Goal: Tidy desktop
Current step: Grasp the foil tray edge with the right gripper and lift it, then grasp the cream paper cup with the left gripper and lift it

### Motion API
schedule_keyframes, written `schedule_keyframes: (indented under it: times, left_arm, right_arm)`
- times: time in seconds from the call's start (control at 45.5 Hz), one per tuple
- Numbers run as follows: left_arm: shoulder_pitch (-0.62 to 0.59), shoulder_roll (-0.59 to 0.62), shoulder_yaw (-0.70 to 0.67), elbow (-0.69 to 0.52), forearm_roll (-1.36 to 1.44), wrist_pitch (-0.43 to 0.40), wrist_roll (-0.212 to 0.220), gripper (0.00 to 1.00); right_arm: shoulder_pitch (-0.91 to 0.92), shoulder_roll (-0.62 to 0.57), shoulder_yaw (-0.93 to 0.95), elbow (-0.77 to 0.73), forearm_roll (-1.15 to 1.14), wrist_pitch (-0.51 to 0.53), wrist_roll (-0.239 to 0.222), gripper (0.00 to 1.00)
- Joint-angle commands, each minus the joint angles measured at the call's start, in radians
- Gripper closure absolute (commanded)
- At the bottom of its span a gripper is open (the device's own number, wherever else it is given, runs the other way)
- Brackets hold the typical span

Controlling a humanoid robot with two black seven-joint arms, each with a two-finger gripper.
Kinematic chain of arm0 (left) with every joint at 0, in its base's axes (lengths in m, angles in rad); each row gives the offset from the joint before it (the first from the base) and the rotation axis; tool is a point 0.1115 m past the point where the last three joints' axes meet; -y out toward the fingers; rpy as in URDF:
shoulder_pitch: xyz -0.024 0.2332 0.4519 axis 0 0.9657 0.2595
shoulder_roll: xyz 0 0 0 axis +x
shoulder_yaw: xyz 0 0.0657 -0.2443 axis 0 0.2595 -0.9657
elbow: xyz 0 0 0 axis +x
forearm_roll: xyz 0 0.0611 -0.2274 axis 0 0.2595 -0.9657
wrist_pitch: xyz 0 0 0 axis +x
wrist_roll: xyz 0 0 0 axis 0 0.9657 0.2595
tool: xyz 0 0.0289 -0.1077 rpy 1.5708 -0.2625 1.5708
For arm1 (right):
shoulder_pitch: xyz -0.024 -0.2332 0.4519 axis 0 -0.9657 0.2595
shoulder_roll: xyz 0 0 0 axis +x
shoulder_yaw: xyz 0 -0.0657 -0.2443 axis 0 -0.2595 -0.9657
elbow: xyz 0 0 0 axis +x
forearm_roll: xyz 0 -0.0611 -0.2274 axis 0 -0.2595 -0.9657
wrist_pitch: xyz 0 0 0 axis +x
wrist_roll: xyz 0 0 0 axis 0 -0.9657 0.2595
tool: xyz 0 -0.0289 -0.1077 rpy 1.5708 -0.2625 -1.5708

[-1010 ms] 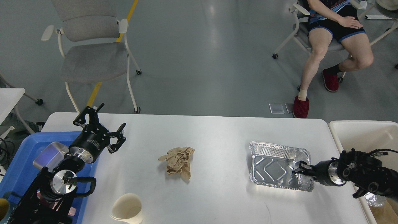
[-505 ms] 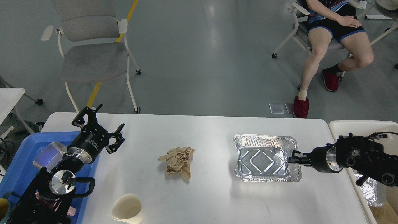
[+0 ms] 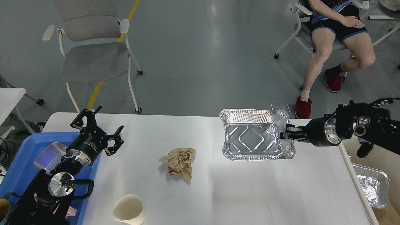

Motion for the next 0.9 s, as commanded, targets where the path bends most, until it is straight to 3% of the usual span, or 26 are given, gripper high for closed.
schedule_keyframes:
  times: [0.0,0.154,0.329,0.483,0.615,0.768,0.878]
  left_arm:
    - [0.007,0.0,0.0,0.001,0.007,0.0,0.0,0.03]
    - [0.007,0.0,0.002,0.001,0.008,0.0,0.0,0.03]
    - [0.007,0.002,0.009,0.001,0.017,0.0,0.009,0.03]
    - [0.007,0.116,0.262,-0.077,0.123,0.046,0.015,0.04]
    - [0.017,0.366,0.491,-0.279,0.258,0.152,0.018,0.04]
    - [-0.002,0.763,0.675,-0.445,0.261,0.137,0.018,0.06]
    - [-0.07,0.995,0.794,-0.532,0.261,0.057,0.018,0.06]
  right_arm:
    - [0.054,0.002,-0.006,-0.003,0.129,0.029,-0.069,1.0]
    - [0.091,0.046,-0.009,-0.02,0.189,0.038,-0.106,1.0]
    - [0.143,0.089,-0.059,-0.043,0.196,0.04,-0.106,1.0]
    - [0.149,0.106,-0.066,-0.049,0.192,0.041,-0.103,1.0]
    - [0.146,0.105,-0.066,-0.049,0.192,0.041,-0.103,1.0]
    - [0.146,0.103,-0.065,-0.047,0.192,0.04,-0.102,1.0]
    - [0.146,0.105,-0.063,-0.047,0.19,0.04,-0.102,1.0]
